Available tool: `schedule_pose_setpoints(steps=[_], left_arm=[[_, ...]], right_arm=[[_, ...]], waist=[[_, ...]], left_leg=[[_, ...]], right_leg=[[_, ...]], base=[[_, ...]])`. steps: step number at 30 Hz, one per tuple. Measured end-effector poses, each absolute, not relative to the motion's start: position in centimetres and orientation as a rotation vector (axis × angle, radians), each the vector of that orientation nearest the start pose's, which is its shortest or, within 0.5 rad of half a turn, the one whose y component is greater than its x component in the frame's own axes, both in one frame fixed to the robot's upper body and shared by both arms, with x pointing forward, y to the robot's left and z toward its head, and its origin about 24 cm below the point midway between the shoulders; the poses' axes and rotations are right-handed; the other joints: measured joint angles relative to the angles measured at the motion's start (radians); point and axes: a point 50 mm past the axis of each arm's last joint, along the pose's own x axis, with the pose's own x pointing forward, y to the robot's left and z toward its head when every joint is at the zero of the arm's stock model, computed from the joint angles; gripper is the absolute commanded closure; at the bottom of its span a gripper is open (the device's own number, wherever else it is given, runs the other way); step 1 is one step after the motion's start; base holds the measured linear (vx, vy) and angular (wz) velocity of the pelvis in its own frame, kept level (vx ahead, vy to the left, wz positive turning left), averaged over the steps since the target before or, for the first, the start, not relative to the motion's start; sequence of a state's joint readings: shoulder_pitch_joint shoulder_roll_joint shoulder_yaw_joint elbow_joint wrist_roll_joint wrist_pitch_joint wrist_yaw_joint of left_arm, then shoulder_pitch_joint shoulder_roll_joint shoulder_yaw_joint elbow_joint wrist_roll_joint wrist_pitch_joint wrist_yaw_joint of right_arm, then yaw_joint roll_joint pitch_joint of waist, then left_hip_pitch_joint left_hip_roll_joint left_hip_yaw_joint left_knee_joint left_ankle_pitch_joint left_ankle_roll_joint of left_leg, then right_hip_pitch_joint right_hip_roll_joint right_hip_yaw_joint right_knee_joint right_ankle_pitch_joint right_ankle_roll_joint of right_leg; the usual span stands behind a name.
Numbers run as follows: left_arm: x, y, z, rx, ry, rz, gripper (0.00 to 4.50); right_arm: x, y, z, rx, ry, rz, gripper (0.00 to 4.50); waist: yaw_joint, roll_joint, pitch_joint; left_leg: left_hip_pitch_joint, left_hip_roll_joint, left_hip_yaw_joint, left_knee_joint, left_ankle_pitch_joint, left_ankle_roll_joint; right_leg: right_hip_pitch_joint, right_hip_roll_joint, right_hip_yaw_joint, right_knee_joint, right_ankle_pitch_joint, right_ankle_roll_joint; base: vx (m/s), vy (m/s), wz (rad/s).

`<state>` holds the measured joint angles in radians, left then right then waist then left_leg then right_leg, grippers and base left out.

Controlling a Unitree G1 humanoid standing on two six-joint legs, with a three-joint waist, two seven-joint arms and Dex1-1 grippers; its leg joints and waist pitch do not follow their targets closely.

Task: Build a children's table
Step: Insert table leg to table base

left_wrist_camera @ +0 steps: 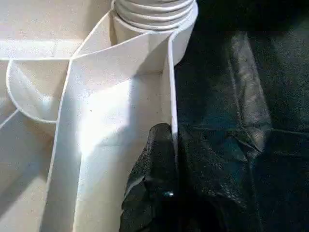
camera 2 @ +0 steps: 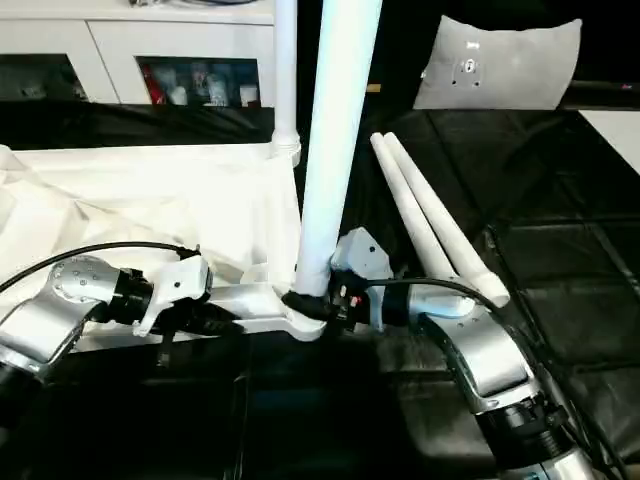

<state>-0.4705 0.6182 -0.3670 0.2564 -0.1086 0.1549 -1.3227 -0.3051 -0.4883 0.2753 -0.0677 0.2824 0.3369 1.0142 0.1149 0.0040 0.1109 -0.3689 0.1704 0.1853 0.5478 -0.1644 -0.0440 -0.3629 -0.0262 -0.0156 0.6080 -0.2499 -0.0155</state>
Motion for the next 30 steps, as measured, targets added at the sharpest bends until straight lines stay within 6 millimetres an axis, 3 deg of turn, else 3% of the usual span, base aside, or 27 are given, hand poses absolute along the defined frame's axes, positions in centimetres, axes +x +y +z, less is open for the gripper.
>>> schedule_pose_setpoints(steps=[11, 21, 26, 30], left_arm=[[29.0, 16.4, 7.7, 0.554, 0.463, -1.510, 4.50], [29.1, 17.2, 7.6, 0.557, 0.481, -1.475, 4.50], [27.4, 18.3, 7.5, 0.499, 0.495, -1.300, 4.50], [25.5, 17.3, 7.5, 0.420, 0.500, -1.147, 4.50]], right_arm=[[26.1, -12.3, 9.1, -0.246, 0.222, 1.342, 2.61], [26.5, -11.4, 8.4, -0.204, 0.199, 1.304, 2.61], [26.6, -9.9, 7.9, -0.123, 0.155, 1.193, 2.61], [26.9, -9.5, 7.8, -0.088, 0.123, 1.060, 2.61]], waist=[[-0.002, 0.001, 0.000], [-0.015, 0.002, 0.001], [-0.040, 0.003, 0.002], [-0.072, -0.003, 0.005]], left_leg=[[0.000, 0.000, 0.002, -0.001, -0.003, -0.001], [0.011, 0.001, 0.003, -0.006, -0.002, -0.002], [0.012, 0.001, 0.005, -0.010, 0.000, -0.006], [0.009, 0.001, 0.006, -0.011, 0.000, -0.006]], right_leg=[[0.001, 0.000, 0.000, -0.001, -0.002, -0.002], [0.000, 0.000, 0.001, -0.001, -0.003, -0.001], [-0.002, 0.000, 0.002, -0.001, -0.003, 0.000], [-0.004, -0.001, 0.003, -0.002, -0.003, -0.001]], base=[[0.000, 0.000, 0.00], [0.000, 0.000, 0.00], [0.000, 0.000, 0.00], [0.000, 0.000, 0.00]])
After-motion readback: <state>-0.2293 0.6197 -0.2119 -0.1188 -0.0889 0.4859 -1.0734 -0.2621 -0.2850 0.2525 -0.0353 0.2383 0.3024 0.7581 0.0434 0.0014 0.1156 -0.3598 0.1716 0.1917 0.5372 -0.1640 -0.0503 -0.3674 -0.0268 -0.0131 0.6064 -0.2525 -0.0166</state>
